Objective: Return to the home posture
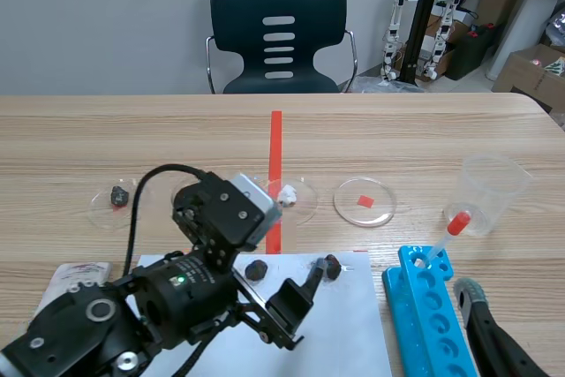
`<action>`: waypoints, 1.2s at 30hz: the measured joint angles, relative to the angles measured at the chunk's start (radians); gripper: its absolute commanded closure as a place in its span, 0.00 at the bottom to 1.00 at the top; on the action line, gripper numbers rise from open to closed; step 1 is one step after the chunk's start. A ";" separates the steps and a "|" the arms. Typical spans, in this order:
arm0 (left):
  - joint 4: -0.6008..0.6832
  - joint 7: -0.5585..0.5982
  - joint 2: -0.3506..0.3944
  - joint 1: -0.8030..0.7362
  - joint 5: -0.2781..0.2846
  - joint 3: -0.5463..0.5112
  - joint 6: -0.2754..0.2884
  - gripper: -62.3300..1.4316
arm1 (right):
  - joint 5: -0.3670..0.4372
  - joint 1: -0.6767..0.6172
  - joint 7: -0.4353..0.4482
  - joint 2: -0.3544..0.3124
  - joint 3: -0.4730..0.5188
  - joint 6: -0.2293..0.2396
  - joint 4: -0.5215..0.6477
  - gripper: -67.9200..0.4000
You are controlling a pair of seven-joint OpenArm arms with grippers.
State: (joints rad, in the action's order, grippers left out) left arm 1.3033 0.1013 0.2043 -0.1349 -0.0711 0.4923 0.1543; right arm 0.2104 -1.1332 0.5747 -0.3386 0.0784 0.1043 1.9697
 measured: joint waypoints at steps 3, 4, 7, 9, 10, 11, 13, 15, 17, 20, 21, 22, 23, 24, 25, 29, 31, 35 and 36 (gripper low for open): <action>0.076 0.032 0.041 -0.062 0.000 -0.062 0.000 0.10 | 0.000 0.000 0.000 0.000 0.000 0.000 0.000 0.00; 0.101 0.052 0.053 -0.085 0.000 -0.082 0.000 0.10 | 0.000 0.000 0.000 0.000 0.000 0.000 0.000 0.00; 0.180 0.101 0.088 -0.153 0.018 -0.134 0.001 0.10 | 0.000 0.000 0.000 0.000 0.000 0.000 0.000 0.00; 0.229 0.129 0.114 -0.201 0.026 -0.167 0.000 0.10 | 0.000 0.000 0.000 0.000 0.000 0.000 0.000 0.00; 0.250 0.135 0.126 -0.224 0.027 -0.182 0.002 0.10 | 0.000 0.000 0.000 0.000 0.000 0.000 0.000 0.00; 0.272 0.136 0.138 -0.249 0.027 -0.200 0.007 0.10 | 0.000 0.000 0.000 0.000 0.000 0.000 0.000 0.00; 0.309 0.136 0.158 -0.302 0.026 -0.237 0.031 0.10 | 0.000 0.000 0.000 0.000 0.000 0.000 0.000 0.00; 0.340 0.141 0.168 -0.356 0.024 -0.275 0.040 0.10 | 0.000 0.000 0.000 0.000 0.000 0.000 0.000 0.00; 0.358 0.156 0.169 -0.399 0.019 -0.322 0.092 0.10 | 0.000 0.000 0.000 0.000 0.000 0.000 0.000 0.00; 0.386 0.158 0.167 -0.460 0.019 -0.385 0.109 0.10 | 0.000 0.000 0.000 0.000 0.000 0.000 0.000 0.00; 0.396 0.157 0.167 -0.478 0.018 -0.401 0.109 0.10 | 0.000 0.000 0.000 0.000 0.000 0.000 0.000 0.00; 0.409 0.157 0.167 -0.497 0.018 -0.415 0.109 0.10 | 0.000 0.000 0.000 0.000 0.000 0.000 0.000 0.00; 0.424 0.158 0.167 -0.515 0.018 -0.428 0.109 0.10 | 0.000 0.000 0.000 0.000 0.000 0.000 0.000 0.00; 0.441 0.158 0.166 -0.534 0.017 -0.441 0.109 0.10 | 0.000 0.000 0.000 0.000 0.000 0.000 0.000 0.00; 0.460 0.158 0.165 -0.552 0.010 -0.452 0.109 0.10 | 0.000 0.000 0.000 0.000 0.000 0.000 0.000 0.00; 0.544 0.158 0.164 -0.628 -0.043 -0.478 0.110 0.10 | 0.000 0.000 0.000 0.000 0.000 0.000 0.000 0.00; 0.580 0.158 0.164 -0.663 -0.060 -0.481 0.111 0.10 | 0.000 0.000 0.000 0.000 0.000 0.000 0.000 0.00; 0.612 0.161 0.164 -0.715 -0.060 -0.498 0.110 0.10 | 0.000 0.000 0.000 0.000 0.000 0.000 0.000 0.00; 0.612 0.172 0.164 -0.723 -0.060 -0.501 0.110 0.10 | 0.000 0.000 0.000 0.000 0.000 0.000 0.000 0.00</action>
State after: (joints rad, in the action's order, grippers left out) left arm 1.9156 0.2733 0.3687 -0.8577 -0.1310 -0.0090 0.2642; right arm 0.2100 -1.1332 0.5743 -0.3382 0.0784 0.1047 1.9697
